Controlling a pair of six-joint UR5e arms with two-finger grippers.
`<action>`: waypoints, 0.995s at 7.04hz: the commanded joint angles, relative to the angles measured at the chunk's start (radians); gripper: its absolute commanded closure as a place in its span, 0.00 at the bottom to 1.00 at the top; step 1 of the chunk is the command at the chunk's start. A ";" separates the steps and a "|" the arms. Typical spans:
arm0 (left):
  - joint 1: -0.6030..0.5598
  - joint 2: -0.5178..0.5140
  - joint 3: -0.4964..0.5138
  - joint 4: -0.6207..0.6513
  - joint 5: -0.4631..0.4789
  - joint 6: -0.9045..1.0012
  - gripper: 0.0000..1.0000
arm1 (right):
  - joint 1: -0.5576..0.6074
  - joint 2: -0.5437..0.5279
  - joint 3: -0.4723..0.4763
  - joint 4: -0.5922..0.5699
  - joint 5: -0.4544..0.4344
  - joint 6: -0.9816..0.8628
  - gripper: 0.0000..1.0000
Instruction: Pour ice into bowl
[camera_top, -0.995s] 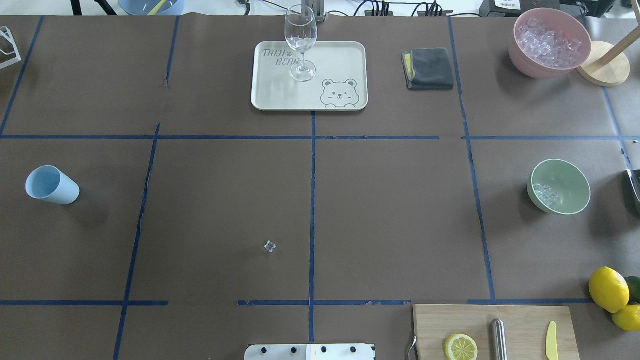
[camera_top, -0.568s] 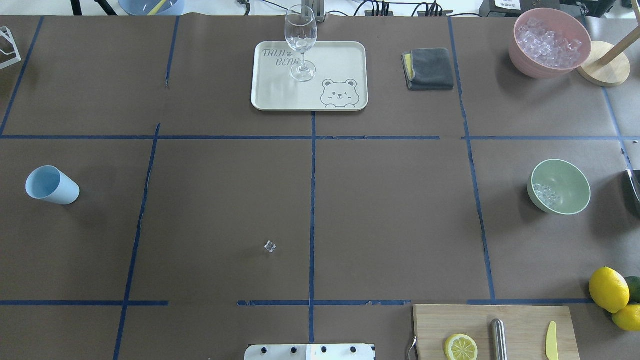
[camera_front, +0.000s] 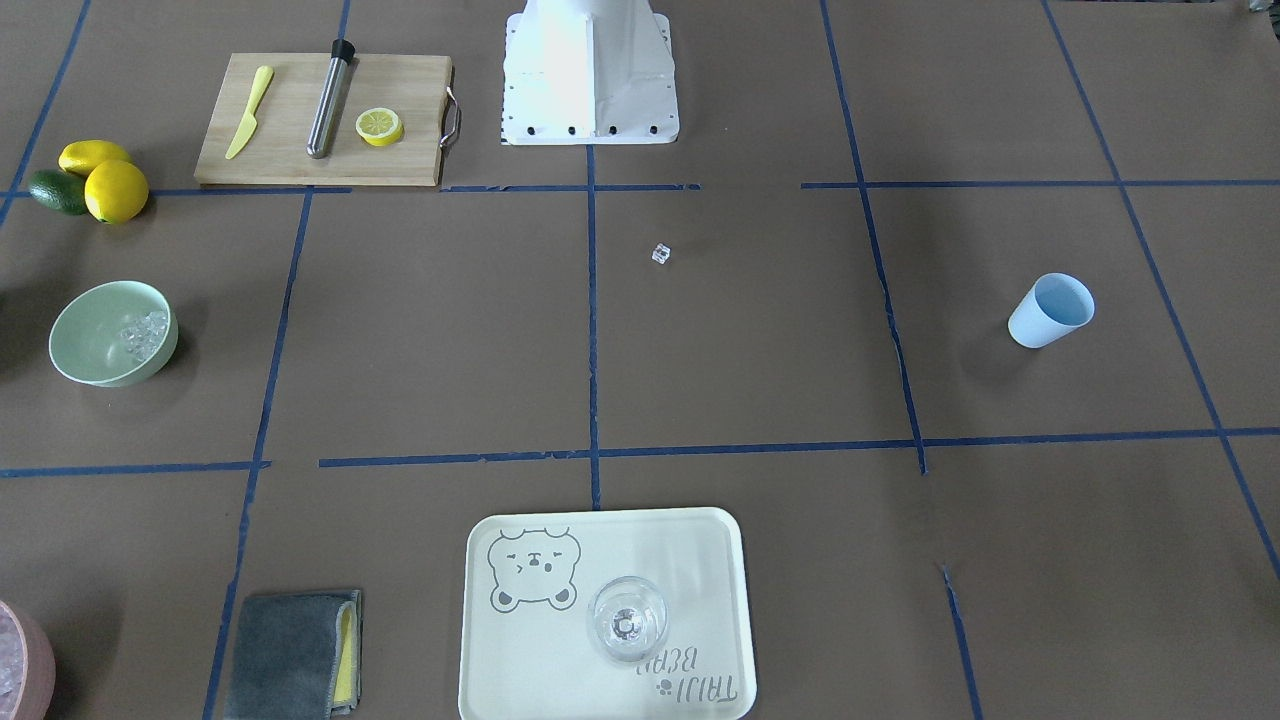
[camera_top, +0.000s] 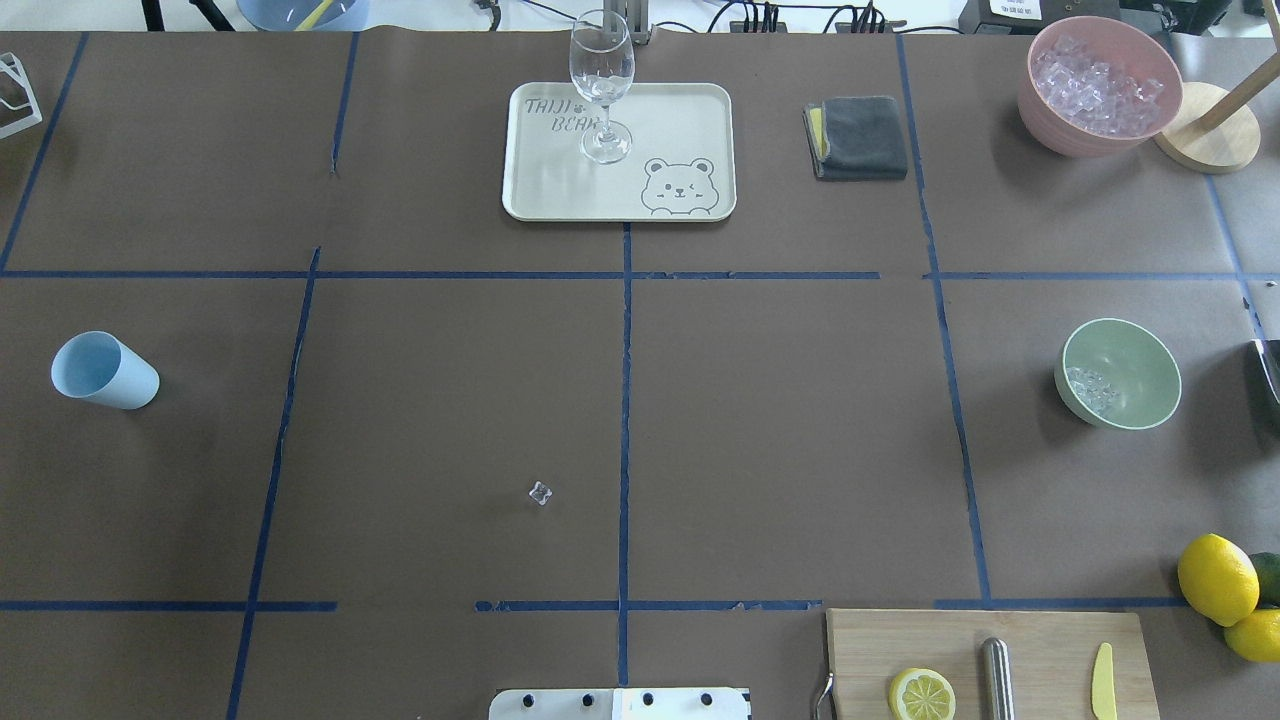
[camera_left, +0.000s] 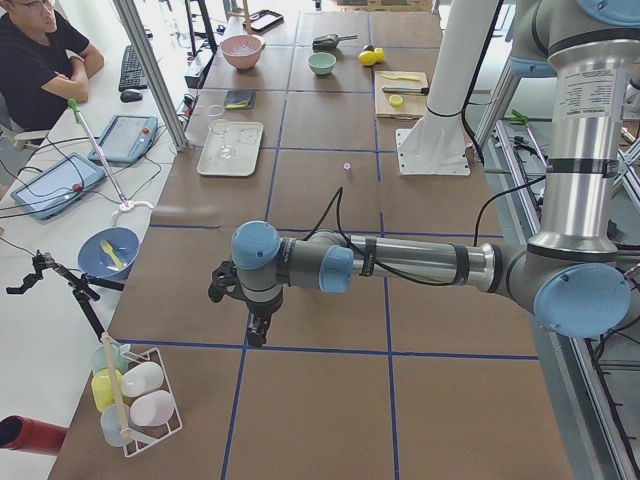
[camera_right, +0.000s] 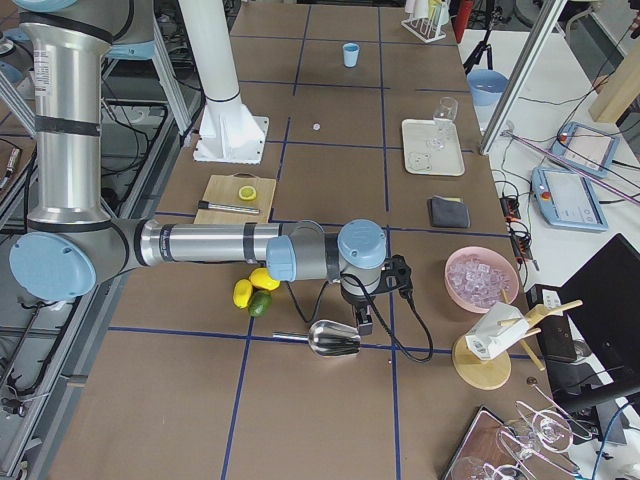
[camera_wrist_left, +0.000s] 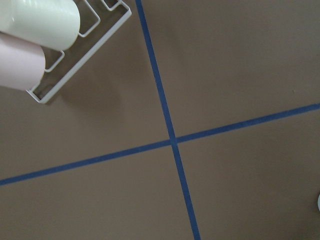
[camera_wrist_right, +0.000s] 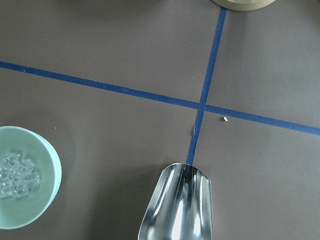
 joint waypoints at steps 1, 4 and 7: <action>0.001 0.008 0.000 0.001 -0.004 -0.043 0.00 | 0.000 -0.026 -0.009 -0.003 0.003 0.011 0.00; 0.002 -0.011 -0.002 0.006 0.003 -0.060 0.00 | 0.012 -0.029 -0.044 -0.003 0.007 0.013 0.00; 0.001 -0.009 -0.003 0.006 0.001 -0.071 0.00 | 0.017 -0.029 -0.052 -0.003 0.007 0.015 0.00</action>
